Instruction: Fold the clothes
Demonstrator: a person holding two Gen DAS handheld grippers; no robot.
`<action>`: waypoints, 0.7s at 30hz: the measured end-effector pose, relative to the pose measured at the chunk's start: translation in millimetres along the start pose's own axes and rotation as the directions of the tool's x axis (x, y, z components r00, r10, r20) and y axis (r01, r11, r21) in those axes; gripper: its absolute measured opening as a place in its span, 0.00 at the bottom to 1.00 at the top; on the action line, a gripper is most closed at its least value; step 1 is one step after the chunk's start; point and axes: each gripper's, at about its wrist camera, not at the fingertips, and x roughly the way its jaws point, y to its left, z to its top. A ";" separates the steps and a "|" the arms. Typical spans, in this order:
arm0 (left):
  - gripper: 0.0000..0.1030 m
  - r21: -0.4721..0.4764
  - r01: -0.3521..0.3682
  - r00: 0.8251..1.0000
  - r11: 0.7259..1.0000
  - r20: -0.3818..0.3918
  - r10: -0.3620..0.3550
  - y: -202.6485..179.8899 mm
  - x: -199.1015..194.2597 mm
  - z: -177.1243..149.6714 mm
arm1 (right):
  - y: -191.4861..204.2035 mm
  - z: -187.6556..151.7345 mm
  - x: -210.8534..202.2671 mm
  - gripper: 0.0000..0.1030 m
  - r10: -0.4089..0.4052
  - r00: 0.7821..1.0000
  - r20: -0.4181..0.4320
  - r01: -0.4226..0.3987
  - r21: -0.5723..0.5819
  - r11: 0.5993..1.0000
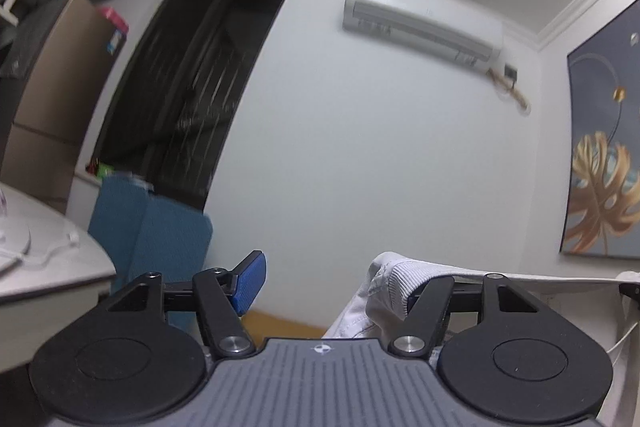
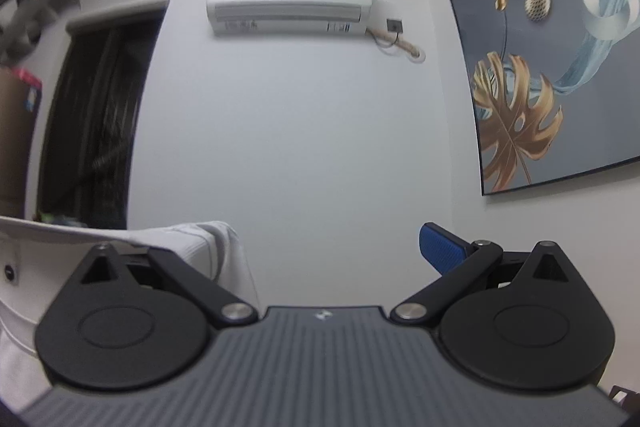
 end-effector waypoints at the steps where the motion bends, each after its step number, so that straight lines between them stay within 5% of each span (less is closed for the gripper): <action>1: 0.65 -0.005 -0.005 1.000 1.000 -0.031 0.005 9.9 19.8 -17.5 | 5.2 -14.5 16.0 1.00 -0.001 1.000 -0.025 0.001 -0.012 1.000; 6: 0.65 0.055 -0.078 0.989 0.995 -0.123 0.085 39.4 143.7 -89.5 | 37.1 -98.6 110.4 1.00 -0.009 0.989 -0.149 -0.002 -0.073 0.997; 12: 0.67 0.088 -0.147 0.963 0.985 -0.213 0.162 83.6 313.9 -207.7 | 78.1 -241.7 257.3 1.00 -0.007 0.952 -0.306 -0.015 -0.070 0.997; 16: 0.65 0.075 -0.194 0.905 0.978 -0.370 0.208 129.3 427.3 -309.3 | 110.7 -349.1 342.0 1.00 -0.024 0.927 -0.374 -0.027 -0.131 0.991; 21: 0.63 0.130 -0.207 0.810 0.970 -0.534 0.244 174.7 515.0 -427.1 | 141.3 -478.3 423.4 1.00 -0.002 0.848 -0.530 -0.088 -0.145 0.986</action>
